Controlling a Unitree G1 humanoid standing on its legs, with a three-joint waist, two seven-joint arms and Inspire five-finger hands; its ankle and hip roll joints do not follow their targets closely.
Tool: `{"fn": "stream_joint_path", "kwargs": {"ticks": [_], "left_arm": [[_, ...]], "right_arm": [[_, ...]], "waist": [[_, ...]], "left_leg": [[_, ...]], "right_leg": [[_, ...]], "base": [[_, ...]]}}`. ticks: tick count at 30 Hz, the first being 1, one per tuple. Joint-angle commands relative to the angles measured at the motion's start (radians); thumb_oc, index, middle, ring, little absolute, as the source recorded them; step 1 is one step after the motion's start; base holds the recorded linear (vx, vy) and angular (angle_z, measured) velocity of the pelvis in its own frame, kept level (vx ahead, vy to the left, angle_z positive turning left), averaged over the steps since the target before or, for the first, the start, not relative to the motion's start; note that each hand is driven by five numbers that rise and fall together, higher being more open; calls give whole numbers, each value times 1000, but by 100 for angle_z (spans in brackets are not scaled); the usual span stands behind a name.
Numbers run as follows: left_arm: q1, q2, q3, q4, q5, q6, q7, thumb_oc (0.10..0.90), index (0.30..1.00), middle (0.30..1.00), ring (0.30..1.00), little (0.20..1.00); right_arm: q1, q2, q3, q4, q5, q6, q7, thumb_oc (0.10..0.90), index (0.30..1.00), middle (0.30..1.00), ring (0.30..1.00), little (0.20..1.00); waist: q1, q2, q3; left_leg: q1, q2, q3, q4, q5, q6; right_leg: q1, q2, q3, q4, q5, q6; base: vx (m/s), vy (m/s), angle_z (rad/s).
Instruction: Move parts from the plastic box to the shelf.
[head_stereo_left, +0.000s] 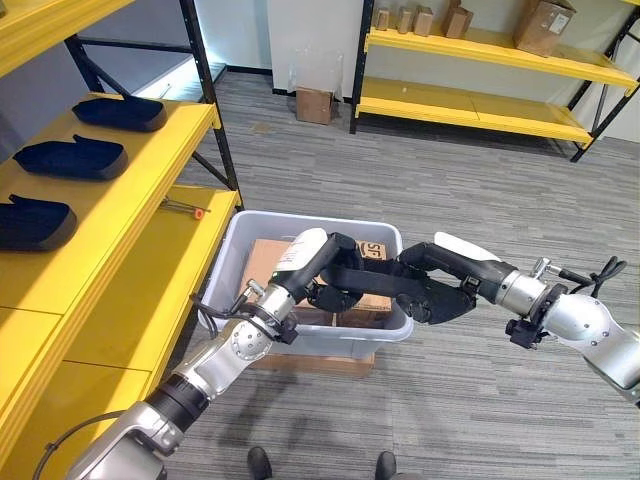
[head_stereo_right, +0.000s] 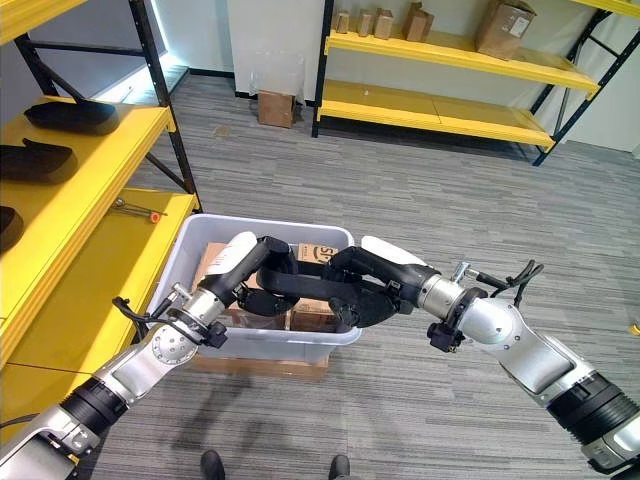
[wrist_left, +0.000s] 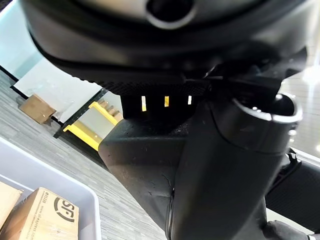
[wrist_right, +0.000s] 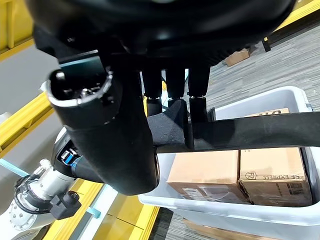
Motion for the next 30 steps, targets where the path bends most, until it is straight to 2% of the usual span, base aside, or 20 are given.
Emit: {"fn": "stream_joint_path", "kwargs": {"ticks": [1, 12, 13, 15, 16, 19, 22, 30], "left_arm": [[-169, -81, 10, -6, -64, -100, 57, 400, 300, 300, 300, 300], [-118, -70, 53, -33, -96, -107, 58, 400, 300, 300, 300, 300], [-105, -69, 67, -39, -103, -106, 59, 400, 300, 300, 300, 300], [-95, -68, 74, -42, -109, -106, 59, 400, 300, 300, 300, 300], [-66, -65, 107, -47, -109, -103, 68, 400, 300, 300, 300, 300], [-26, -59, 139, -61, -119, -98, 67, 400, 300, 300, 300, 300], [60, -38, 224, -91, -138, -98, 70, 400, 300, 300, 300, 300], [229, -22, 391, -179, -178, -115, 66, 400, 300, 300, 300, 300]], "right_arm": [[-95, 35, -70, -121, 81, -120, -74, 400, 300, 300, 300, 300], [-43, 60, -138, -129, 77, -127, -90, 400, 300, 300, 300, 300], [-25, 73, -163, -126, 82, -125, -100, 422, 330, 330, 330, 330], [3, 87, -193, -124, 87, -125, -109, 900, 1000, 1000, 1000, 1000], [87, 134, -290, -141, 135, -128, -119, 900, 1000, 1000, 1000, 1000], [207, 197, -422, -180, 180, -132, -128, 900, 1000, 1000, 1000, 1000], [389, 325, -599, -250, 225, -157, -139, 900, 1000, 1000, 1000, 1000], [587, 490, -752, -310, 241, -174, -131, 900, 1000, 1000, 1000, 1000]], "waist": [[5, 15, -60], [6, 19, -58], [3, 22, -57], [4, 22, -57], [-5, 28, -56], [-10, 34, -54], [-31, 49, -51], [-56, 74, -52]], "left_leg": [[20, 153, 103, 66, 39, -145], [25, 147, 106, 67, 30, -139], [26, 147, 106, 65, 29, -137], [29, 146, 107, 64, 28, -136], [33, 142, 114, 61, 26, -133], [37, 138, 116, 57, 22, -129], [46, 133, 126, 54, 20, -126], [66, 123, 144, 39, 22, -125]], "right_leg": [[119, -6, -8, 5, -104, 59], [115, -11, -2, 9, -106, 61], [115, -12, -2, 9, -105, 61], [115, -13, 1, 9, -105, 61], [115, -15, 2, 8, -104, 62], [113, -19, 6, 9, -104, 63], [105, -24, 14, 10, -102, 66], [94, -32, 37, 3, -97, 65]], "base": [[0, 0, 0], [0, 0, 0], [0, 0, 0], [0, 0, 0], [0, 0, 0], [-1, 0, -8], [2, -4, -7], [4, -3, -10]]}}
